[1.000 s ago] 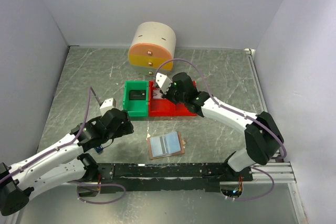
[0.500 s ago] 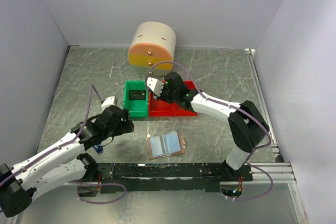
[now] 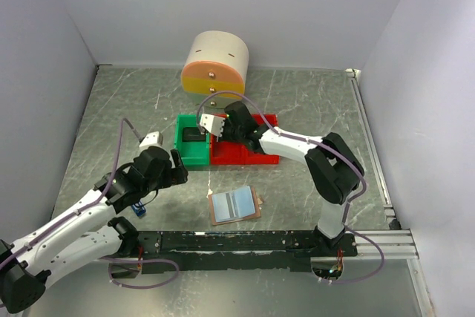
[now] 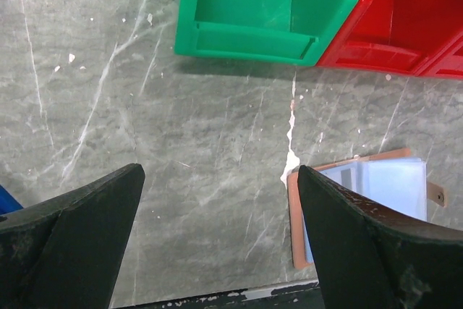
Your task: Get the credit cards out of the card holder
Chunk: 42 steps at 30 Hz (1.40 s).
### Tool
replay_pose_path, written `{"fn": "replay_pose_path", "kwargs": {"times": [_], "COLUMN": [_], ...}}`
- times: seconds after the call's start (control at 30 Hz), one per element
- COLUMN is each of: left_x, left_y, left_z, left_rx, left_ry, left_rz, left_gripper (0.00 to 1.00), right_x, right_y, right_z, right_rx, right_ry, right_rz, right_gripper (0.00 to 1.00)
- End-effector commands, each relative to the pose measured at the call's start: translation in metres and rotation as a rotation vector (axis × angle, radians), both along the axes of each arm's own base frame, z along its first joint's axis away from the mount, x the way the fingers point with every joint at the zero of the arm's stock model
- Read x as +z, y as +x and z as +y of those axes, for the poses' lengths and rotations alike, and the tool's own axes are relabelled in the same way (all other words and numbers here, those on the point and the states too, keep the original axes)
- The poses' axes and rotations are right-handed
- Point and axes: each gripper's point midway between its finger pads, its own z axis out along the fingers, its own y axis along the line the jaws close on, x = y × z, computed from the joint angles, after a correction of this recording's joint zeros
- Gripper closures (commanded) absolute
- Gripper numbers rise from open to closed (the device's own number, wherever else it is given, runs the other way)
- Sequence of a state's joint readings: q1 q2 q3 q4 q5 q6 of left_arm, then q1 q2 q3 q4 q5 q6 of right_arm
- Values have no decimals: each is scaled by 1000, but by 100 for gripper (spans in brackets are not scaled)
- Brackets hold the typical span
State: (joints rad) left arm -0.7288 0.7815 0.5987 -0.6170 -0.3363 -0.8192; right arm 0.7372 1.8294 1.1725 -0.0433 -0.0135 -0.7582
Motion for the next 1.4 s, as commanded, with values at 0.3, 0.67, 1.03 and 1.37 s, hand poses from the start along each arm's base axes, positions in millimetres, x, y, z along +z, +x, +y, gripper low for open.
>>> {"fn": "replay_pose_path", "kwargs": {"times": [0.3,0.67,1.03,1.37], "left_x": [15,14,11,12], "left_y": [13,11,11,10], "left_z": [-4,2,4,3], "left_rx": [-12,4,13,12], "left_ry": [-20,-14,-5,-18], "left_rz": [-46,-45,-33,-37], "left_gripper": [0,0,0,0], "right_x": [-7,-15,-29,-16], "right_y": [34,34,17,4], "right_z": [5,5,3,0], "right_rx": [13,6,43,60], "right_ry": [-83,-80,-111,-97], "right_rz": [-169,-180,-89,-50], "right_gripper": [100,96,75,61]}}
